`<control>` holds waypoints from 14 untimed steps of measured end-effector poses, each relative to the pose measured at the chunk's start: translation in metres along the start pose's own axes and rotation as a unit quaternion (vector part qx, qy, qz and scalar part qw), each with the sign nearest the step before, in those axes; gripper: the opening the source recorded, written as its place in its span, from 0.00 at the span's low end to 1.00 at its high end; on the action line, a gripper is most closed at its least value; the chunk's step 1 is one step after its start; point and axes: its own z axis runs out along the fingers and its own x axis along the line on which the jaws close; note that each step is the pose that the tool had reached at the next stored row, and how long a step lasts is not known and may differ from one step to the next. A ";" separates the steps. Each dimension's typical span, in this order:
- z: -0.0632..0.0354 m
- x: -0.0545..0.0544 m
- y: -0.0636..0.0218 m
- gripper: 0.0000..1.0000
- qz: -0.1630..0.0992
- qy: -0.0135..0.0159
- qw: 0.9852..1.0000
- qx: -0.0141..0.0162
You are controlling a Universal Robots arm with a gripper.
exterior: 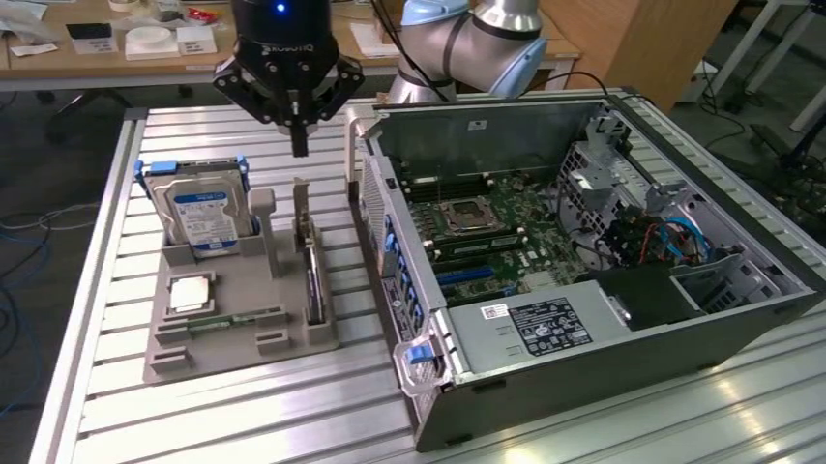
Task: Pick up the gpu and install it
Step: 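Reach for the gpu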
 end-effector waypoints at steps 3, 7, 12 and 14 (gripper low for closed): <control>0.0001 0.003 -0.0002 0.11 0.000 0.000 1.000 0.000; 0.0001 0.004 -0.0003 0.11 0.000 0.000 1.000 0.000; 0.0000 0.005 -0.0018 0.11 0.000 0.000 1.000 0.000; -0.0001 0.004 -0.0045 0.11 0.000 0.000 1.000 0.000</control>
